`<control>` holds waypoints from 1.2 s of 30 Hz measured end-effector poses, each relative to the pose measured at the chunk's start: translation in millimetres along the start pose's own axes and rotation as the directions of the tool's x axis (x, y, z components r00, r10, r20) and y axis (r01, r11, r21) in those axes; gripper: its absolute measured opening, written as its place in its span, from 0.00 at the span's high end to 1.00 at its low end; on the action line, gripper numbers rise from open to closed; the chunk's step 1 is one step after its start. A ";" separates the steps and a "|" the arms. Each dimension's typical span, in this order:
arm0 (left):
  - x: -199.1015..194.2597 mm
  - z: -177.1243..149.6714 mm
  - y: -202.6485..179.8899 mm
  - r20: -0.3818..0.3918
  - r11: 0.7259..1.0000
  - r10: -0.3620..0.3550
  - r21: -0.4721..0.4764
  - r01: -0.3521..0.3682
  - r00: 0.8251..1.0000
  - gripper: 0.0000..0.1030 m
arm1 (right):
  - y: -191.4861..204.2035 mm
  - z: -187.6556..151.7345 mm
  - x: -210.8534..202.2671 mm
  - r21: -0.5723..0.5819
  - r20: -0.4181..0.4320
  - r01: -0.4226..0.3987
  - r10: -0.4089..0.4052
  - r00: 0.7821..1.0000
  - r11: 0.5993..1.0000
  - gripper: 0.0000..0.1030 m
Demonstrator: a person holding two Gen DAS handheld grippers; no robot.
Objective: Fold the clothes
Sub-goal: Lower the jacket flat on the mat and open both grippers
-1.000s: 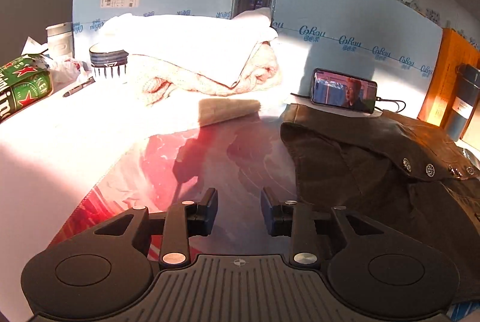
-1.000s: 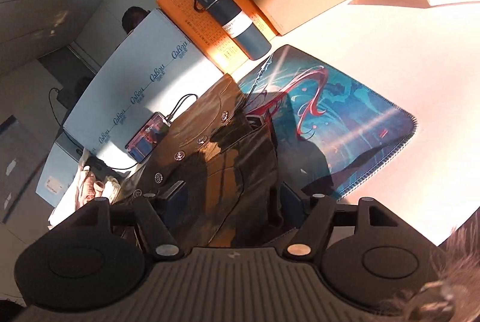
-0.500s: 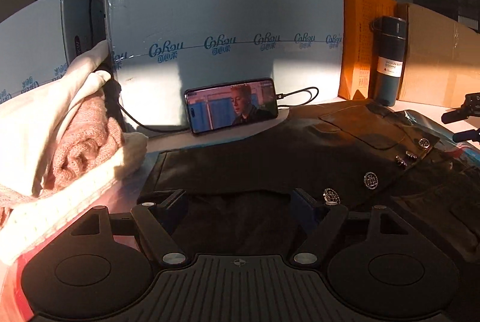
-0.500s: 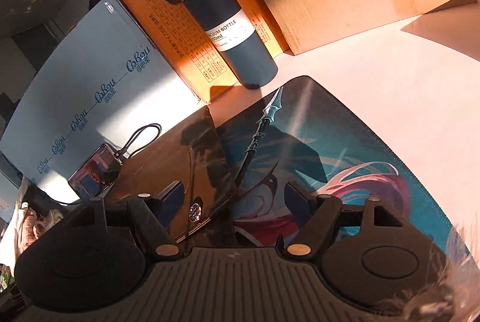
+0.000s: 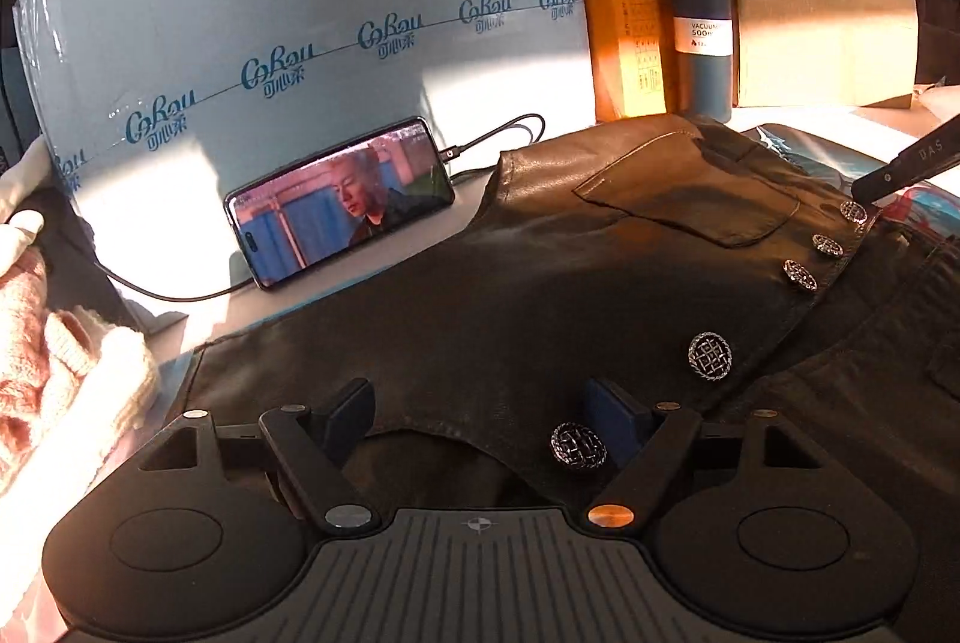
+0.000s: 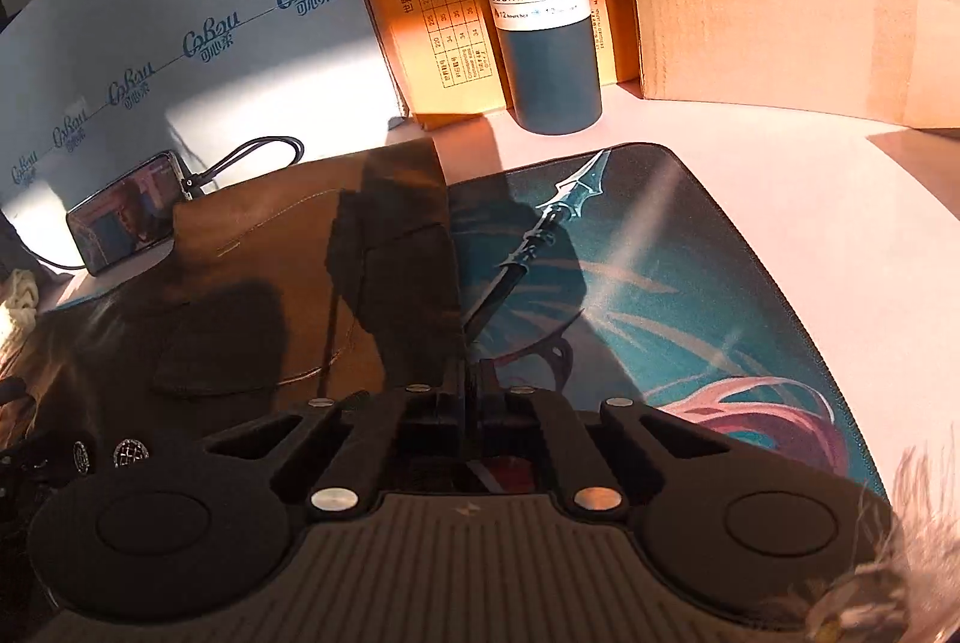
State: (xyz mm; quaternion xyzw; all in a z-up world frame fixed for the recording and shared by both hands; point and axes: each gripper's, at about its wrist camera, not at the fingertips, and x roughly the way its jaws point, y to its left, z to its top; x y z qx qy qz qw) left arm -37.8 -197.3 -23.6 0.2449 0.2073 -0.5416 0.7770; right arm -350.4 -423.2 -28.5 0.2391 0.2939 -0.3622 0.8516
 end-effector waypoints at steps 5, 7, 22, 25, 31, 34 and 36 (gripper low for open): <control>3.4 3.7 -1.2 0.005 1.000 0.020 0.007 -0.020 1.000 0.21 | -15.2 -7.6 -19.7 0.057 0.032 -0.046 0.044 0.999 0.997 0.98; -2.9 6.4 0.5 0.028 1.000 0.030 -0.006 -0.029 0.999 0.21 | -14.5 -3.8 -25.3 0.067 0.063 -0.091 0.087 0.994 0.994 0.95; -39.8 -13.2 10.6 0.051 0.996 -0.031 -0.081 0.035 0.998 0.16 | -3.0 -15.8 -50.4 0.098 0.116 -0.170 0.159 0.980 0.981 0.27; -60.2 -27.6 5.6 0.062 0.980 -0.120 -0.151 0.129 0.991 0.16 | -23.4 -32.4 -71.7 0.159 0.106 -0.116 0.100 0.989 0.980 0.24; -71.0 -31.5 -47.5 0.068 0.979 -0.194 -0.043 0.197 0.979 0.16 | -37.1 -66.4 -88.0 0.227 0.046 -0.105 0.098 0.994 0.968 0.23; -60.6 -33.5 -65.8 0.009 0.990 -0.140 0.022 0.140 0.990 0.16 | -30.0 -73.0 -93.9 0.190 0.032 -0.111 0.107 0.994 0.976 0.23; -59.5 -34.9 -69.4 -0.008 0.994 -0.103 0.035 0.103 0.995 0.10 | -22.7 -76.0 -95.6 0.147 0.021 -0.106 0.104 0.994 0.983 0.24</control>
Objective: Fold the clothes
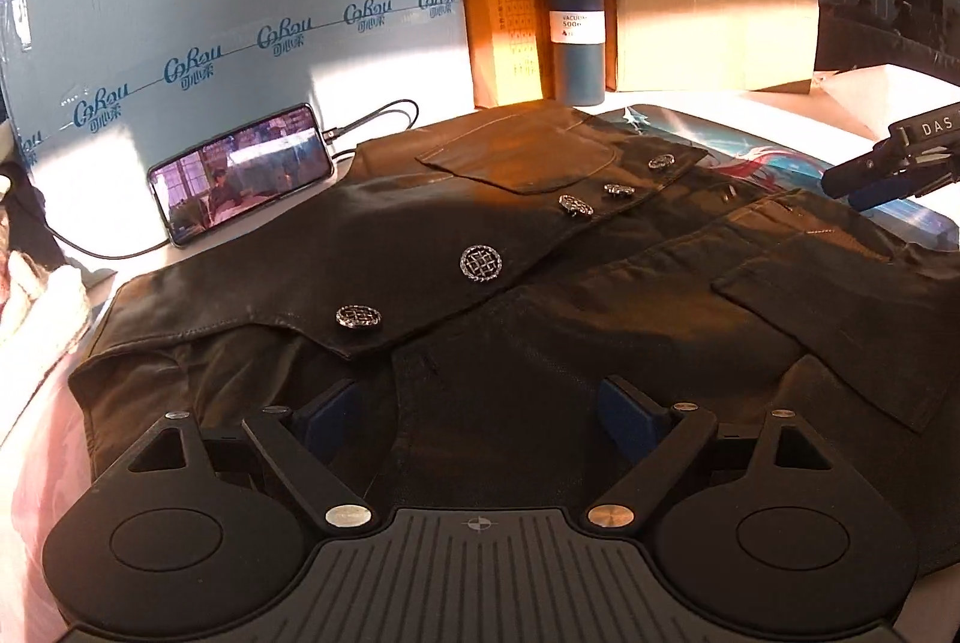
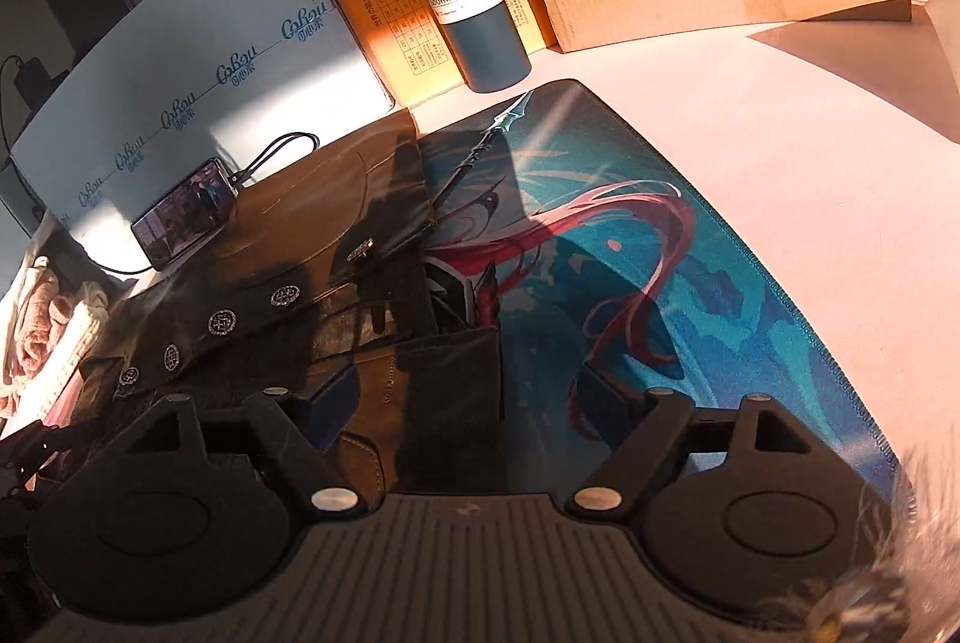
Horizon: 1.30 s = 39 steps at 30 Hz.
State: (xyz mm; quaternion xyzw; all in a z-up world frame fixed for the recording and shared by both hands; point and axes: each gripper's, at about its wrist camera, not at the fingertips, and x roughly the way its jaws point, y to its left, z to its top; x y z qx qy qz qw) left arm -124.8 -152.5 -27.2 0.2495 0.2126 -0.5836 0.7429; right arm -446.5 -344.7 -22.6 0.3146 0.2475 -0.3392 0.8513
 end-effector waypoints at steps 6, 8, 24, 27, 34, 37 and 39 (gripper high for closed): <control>-3.9 -5.6 0.3 0.010 0.999 0.026 -0.022 -0.026 1.000 0.10 | 25.1 -9.9 6.7 -0.192 0.008 0.075 -0.075 0.997 0.979 0.72; -4.7 -6.8 2.0 0.011 0.999 0.025 -0.038 -0.025 1.000 0.10 | 23.3 -8.4 5.9 -0.195 0.024 0.073 -0.069 0.997 0.978 0.83; 0.1 12.2 -18.2 0.085 1.000 0.029 0.004 -0.030 0.996 0.10 | 21.4 17.9 36.8 -0.321 0.109 0.133 -0.103 0.989 0.938 0.92; 10.3 6.5 -20.7 0.032 0.999 0.036 0.031 -0.037 0.999 0.08 | 17.8 12.4 41.8 -0.316 0.110 0.166 -0.138 0.984 0.934 0.82; -16.9 2.2 -4.2 0.140 0.999 0.030 -0.024 -0.027 0.990 0.07 | 20.5 8.8 11.9 -0.322 0.223 0.152 -0.082 0.971 0.934 0.39; -36.4 -1.5 -2.3 0.205 0.999 -0.036 -0.012 0.039 0.978 0.07 | 28.5 1.3 -11.8 -0.395 0.273 0.078 0.036 0.961 0.915 0.21; -48.8 -5.4 -7.9 0.236 0.995 -0.095 0.039 0.088 0.967 0.07 | 34.0 -7.4 -24.9 -0.465 0.265 0.012 0.126 0.956 0.885 0.10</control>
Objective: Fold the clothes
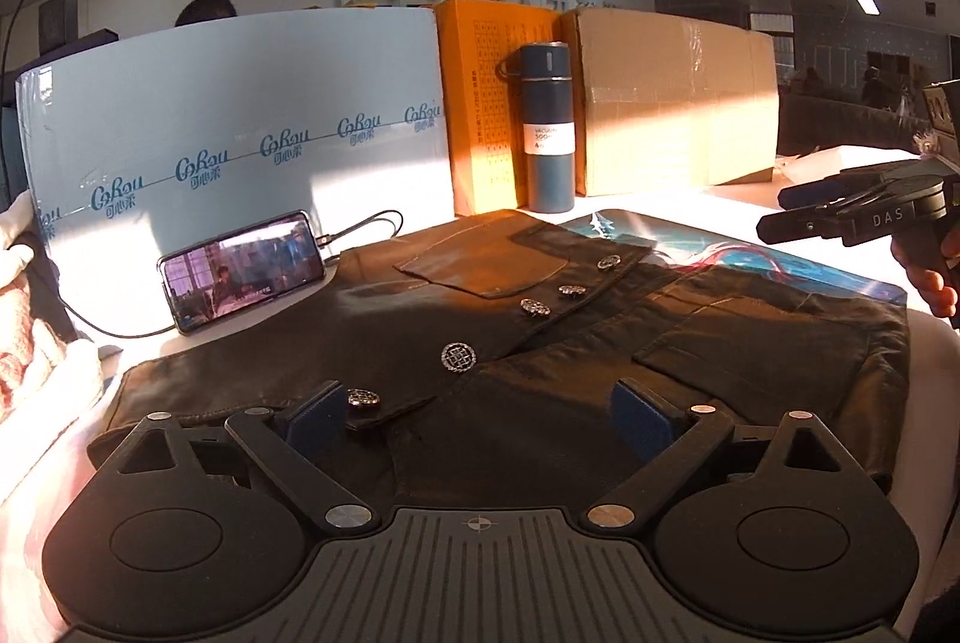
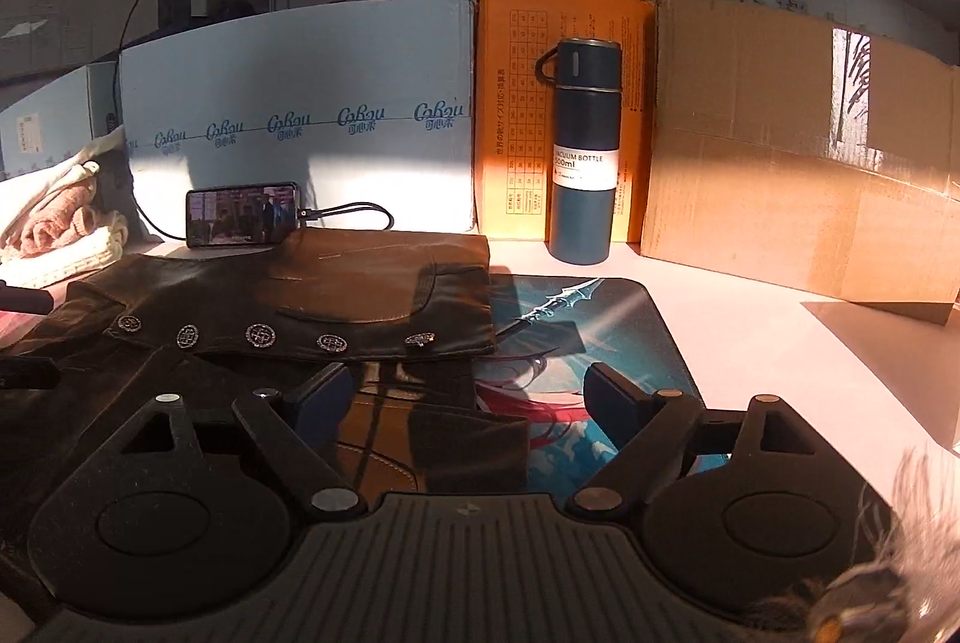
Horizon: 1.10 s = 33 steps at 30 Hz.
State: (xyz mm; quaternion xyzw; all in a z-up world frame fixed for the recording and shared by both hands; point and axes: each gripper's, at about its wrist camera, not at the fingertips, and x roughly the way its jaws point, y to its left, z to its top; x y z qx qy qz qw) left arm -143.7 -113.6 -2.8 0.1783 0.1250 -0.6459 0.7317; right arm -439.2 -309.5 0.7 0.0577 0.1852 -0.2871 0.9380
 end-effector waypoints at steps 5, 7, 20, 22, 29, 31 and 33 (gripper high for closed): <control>-18.2 -7.3 -21.3 0.011 0.987 -0.119 0.108 0.117 0.993 0.06 | 18.1 -10.4 -21.9 -0.101 -0.014 -0.158 0.157 0.987 0.982 0.02; -23.5 -10.9 -32.3 0.004 0.974 -0.170 0.154 0.167 0.985 0.05 | 22.6 -14.2 -26.8 -0.116 -0.035 -0.185 0.182 0.983 0.976 0.02; 1.1 -25.2 -109.8 -0.061 0.902 -0.180 0.389 0.190 0.982 0.02 | 46.3 -38.2 -54.0 -0.185 -0.159 -0.333 0.307 0.939 0.925 0.02; 4.4 -21.1 -101.1 -0.047 0.927 -0.163 0.335 0.170 0.985 0.02 | 50.8 -40.5 -53.6 -0.204 -0.181 -0.345 0.310 0.933 0.916 0.02; 8.1 -9.2 -79.4 0.006 0.978 -0.091 0.188 0.088 0.996 0.02 | 60.4 -41.5 -35.7 -0.278 -0.204 -0.289 0.238 0.950 0.916 0.02; 7.8 -8.8 -80.5 0.006 0.979 -0.086 0.184 0.083 0.996 0.02 | 64.1 -42.1 -28.2 -0.313 -0.208 -0.265 0.207 0.956 0.912 0.02; 6.7 -9.9 -82.0 0.005 0.977 -0.104 0.185 0.101 0.995 0.02 | 66.3 -42.8 -20.2 -0.334 -0.205 -0.247 0.185 0.961 0.910 0.02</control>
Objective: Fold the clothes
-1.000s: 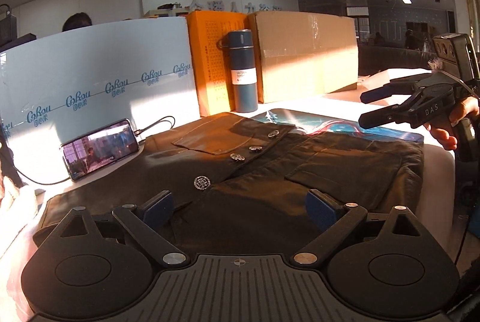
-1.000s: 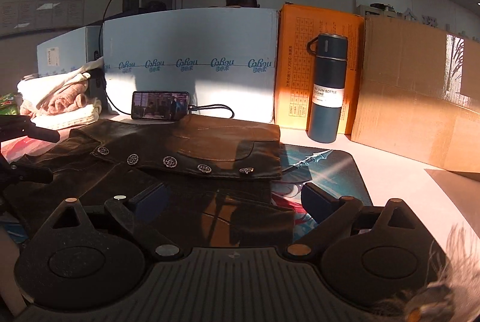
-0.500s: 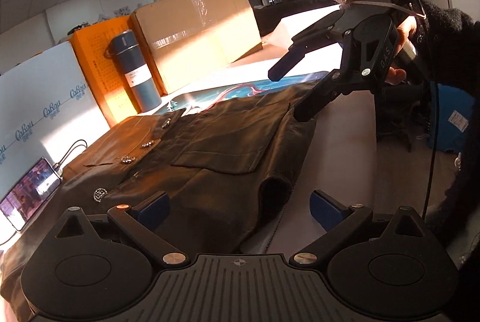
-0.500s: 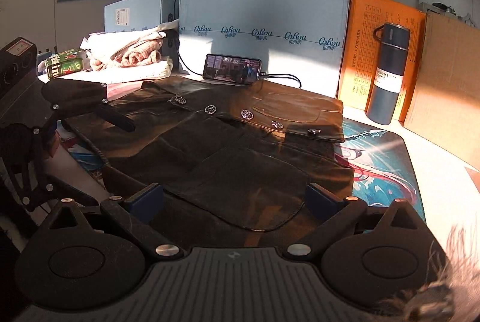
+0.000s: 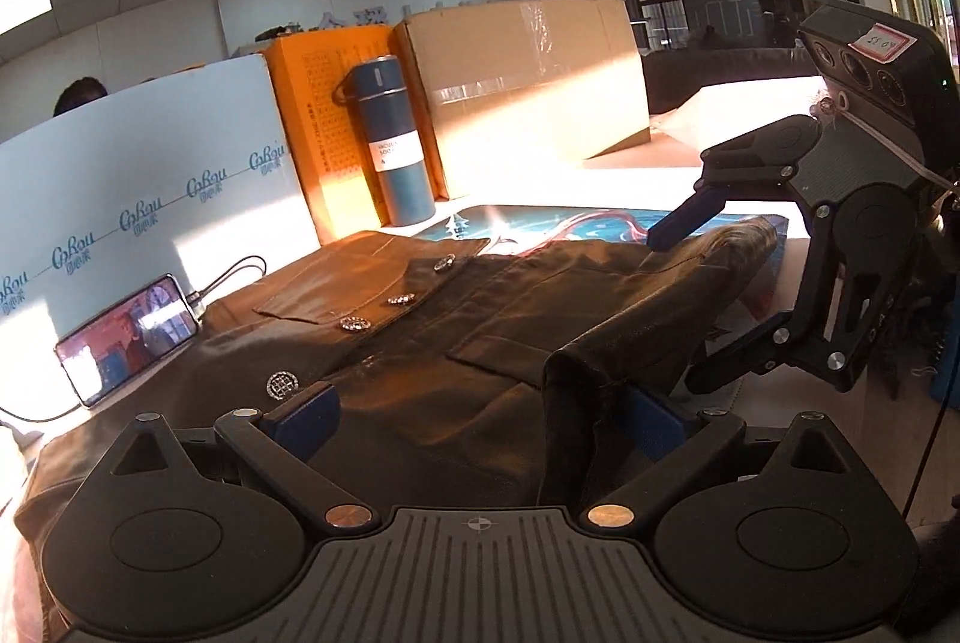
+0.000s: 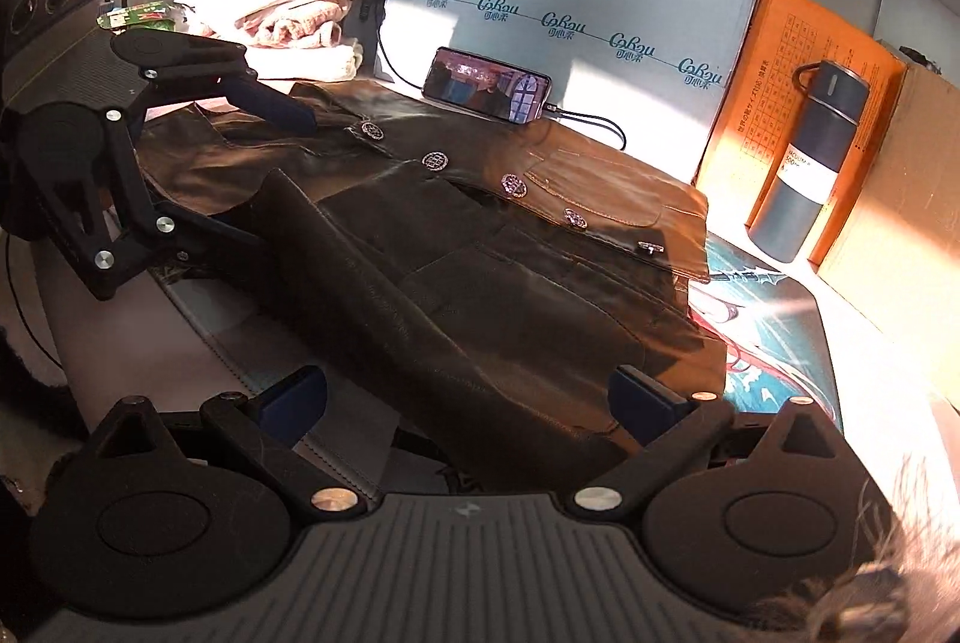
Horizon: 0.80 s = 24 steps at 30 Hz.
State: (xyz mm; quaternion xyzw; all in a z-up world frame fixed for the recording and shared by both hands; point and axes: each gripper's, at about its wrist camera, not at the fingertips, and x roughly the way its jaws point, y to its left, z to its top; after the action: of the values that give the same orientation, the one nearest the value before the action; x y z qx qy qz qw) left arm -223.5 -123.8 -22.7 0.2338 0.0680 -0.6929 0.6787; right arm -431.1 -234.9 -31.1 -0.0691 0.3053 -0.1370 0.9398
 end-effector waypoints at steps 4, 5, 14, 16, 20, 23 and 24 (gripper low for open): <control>-1.7 -1.7 -11.3 0.003 0.999 -0.021 0.029 0.021 1.000 0.02 | -6.7 4.6 12.5 0.018 0.023 -0.006 0.005 1.000 1.000 0.02; -1.7 -2.2 -14.5 0.000 0.999 -0.027 0.038 0.027 1.000 0.02 | -10.3 6.5 13.0 0.039 0.044 -0.013 0.011 0.999 0.999 0.02; 2.6 -19.4 17.8 -0.159 0.959 0.280 0.099 -0.267 0.947 0.02 | -15.1 10.6 9.8 0.011 0.073 0.059 -0.060 0.996 0.998 0.02; -6.5 -26.7 30.1 -0.177 0.937 0.346 0.119 -0.329 0.921 0.02 | -8.6 5.4 14.0 -0.068 0.044 0.104 -0.101 0.994 0.992 0.02; -25.2 -42.0 52.0 -0.207 0.877 0.478 0.166 -0.451 0.854 0.02 | -4.8 -3.0 17.2 -0.164 0.065 0.173 -0.164 0.984 0.971 0.05; -38.8 -53.1 63.9 -0.214 0.833 0.549 0.216 -0.509 0.808 0.03 | -2.0 -4.0 16.3 -0.217 0.074 0.168 -0.155 0.985 0.962 0.36; -43.1 -56.4 66.8 -0.213 0.823 0.563 0.230 -0.519 0.799 0.07 | 0.0 -3.9 15.6 -0.238 0.076 0.158 -0.144 0.987 0.958 0.61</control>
State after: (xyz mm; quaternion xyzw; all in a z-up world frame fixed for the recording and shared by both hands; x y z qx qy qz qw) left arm -146.8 -66.0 -39.5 0.3899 0.0348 -0.4339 0.8115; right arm -421.2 -239.8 -42.8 -0.2110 0.2862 -0.1678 0.9194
